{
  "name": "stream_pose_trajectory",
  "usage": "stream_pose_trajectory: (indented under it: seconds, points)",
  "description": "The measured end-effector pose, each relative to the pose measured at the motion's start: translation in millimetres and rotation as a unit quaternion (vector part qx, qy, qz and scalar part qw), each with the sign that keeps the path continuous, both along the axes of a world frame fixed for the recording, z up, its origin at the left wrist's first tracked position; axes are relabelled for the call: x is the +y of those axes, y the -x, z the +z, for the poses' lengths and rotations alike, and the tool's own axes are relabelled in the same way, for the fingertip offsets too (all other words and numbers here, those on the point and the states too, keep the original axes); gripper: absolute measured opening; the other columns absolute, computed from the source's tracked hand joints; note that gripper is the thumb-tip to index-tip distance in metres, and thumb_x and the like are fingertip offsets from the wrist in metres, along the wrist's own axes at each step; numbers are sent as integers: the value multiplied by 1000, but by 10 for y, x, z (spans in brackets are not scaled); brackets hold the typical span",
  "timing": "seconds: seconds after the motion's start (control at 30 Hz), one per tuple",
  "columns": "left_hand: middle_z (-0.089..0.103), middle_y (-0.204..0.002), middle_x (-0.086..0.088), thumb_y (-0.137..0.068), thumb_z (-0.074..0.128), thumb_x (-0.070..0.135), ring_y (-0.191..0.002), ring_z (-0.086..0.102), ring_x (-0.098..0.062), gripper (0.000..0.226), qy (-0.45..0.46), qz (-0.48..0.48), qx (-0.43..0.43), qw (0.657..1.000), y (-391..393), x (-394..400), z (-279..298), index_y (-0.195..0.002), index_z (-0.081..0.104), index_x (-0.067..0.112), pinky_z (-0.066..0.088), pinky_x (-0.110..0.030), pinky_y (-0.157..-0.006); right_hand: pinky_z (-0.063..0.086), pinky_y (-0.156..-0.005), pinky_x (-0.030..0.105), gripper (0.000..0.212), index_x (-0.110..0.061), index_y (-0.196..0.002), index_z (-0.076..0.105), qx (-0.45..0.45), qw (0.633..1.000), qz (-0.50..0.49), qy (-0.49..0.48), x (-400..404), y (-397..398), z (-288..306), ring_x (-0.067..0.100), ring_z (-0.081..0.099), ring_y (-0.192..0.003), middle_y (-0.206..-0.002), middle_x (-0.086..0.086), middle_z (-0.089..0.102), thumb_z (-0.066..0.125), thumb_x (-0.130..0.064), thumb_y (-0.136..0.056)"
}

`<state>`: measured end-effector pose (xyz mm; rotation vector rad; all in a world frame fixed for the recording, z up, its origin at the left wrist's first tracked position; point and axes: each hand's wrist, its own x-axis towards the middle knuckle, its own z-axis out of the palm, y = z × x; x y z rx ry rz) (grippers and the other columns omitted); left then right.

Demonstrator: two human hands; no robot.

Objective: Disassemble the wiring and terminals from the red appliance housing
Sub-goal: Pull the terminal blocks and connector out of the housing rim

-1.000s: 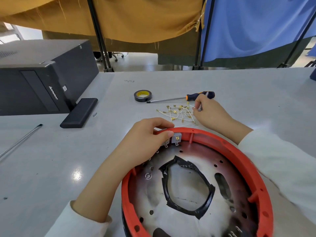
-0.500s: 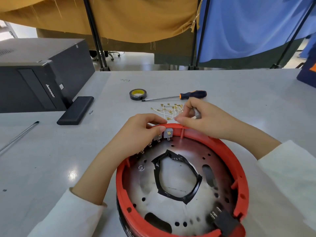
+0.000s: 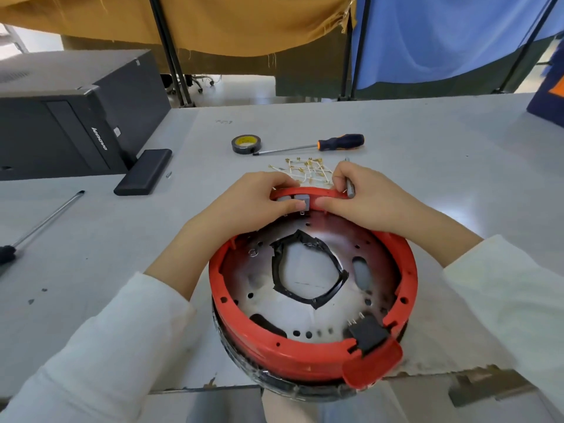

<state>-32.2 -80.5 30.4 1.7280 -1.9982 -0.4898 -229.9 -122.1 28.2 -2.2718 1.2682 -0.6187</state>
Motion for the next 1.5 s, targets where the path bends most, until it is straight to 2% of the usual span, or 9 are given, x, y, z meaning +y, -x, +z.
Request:
stream_pose_trajectory:
  seconds: [0.07, 0.13, 0.2, 0.33, 0.47, 0.7, 0.87, 1.13, 1.5]
  points:
    - [63, -115, 13, -83, 65, 46, -104, 55, -3, 40, 7, -1, 1, 1000, 1, 14, -21, -118, 63, 27, 37, -16, -85, 36, -60, 25, 34, -23, -75, 48, -75, 996, -21, -46, -47, -20, 20, 11, 51, -68, -72, -6, 55, 53, -55, -88]
    - [62, -118, 12, -85, 64, 44, -103, 52, -1, 40, 11, -3, -2, 1000, -5, 17, -31, -120, 61, 25, 34, -12, -83, 40, -63, 26, 33, -21, -84, 56, -127, 987, -40, -94, -180, 12, 18, 16, 55, -72, -76, -1, 61, 37, -44, -98]
    - [62, -117, 12, -85, 63, 43, -101, 51, 1, 39, 15, -5, 1, 1000, -8, 25, -28, -120, 62, 25, 32, -9, -80, 39, -61, 26, 28, -20, -110, 57, -70, 992, -51, -92, -319, 79, -37, 17, 55, -71, -78, 3, 60, 31, -27, -102]
    - [63, -116, 12, -87, 62, 42, -102, 54, -1, 35, 23, -12, -7, 1000, -2, 38, -32, -119, 62, 26, 36, -13, -83, 41, -88, 39, 47, -18, -147, 18, 113, 990, -69, -47, -510, 213, -295, 34, 57, -98, -113, 19, 60, 31, -19, -102]
    - [64, -116, 11, -87, 61, 42, -104, 54, -3, 36, 25, -11, -10, 1000, 1, 43, -43, -119, 62, 26, 38, -16, -86, 30, -68, 37, 25, -5, -121, 37, 196, 968, -137, 79, -623, 256, -511, 26, 44, -61, -78, 10, 61, 35, -16, -98]
    - [63, -114, 14, -87, 62, 44, -101, 52, 0, 35, 23, -3, -5, 1000, -9, 32, -47, -118, 63, 29, 36, -6, -77, 31, -64, 33, 19, -6, -103, 49, 252, 942, -192, 114, -679, 230, -588, 29, 47, -70, -88, 14, 62, 37, -19, -96]
    - [63, -113, 15, -87, 61, 45, -99, 52, 1, 34, 25, -1, -8, 1000, -12, 38, -43, -117, 62, 30, 31, 3, -75, 26, -58, 31, 14, -10, -87, 40, 264, 938, -187, 124, -655, 203, -568, 28, 44, -68, -76, 8, 50, 39, -21, -94]
    - [64, -112, 15, -87, 61, 45, -99, 53, 0, 34, 31, -3, -8, 999, -4, 48, -41, -117, 63, 29, 32, 2, -77, 25, -54, 29, 13, -11, -87, 41, 254, 943, -185, 105, -666, 226, -563, 29, 45, -68, -68, 2, 41, 39, -21, -94]
    - [62, -110, 18, -85, 63, 46, -98, 53, 0, 33, 20, 11, 11, 1000, -20, 22, -47, -115, 62, 33, 33, -2, -76, 42, -71, 34, 34, -15, -118, 57, 145, 974, -166, 61, -501, 271, -268, 28, 59, -93, -100, 8, 66, 41, -36, -96]
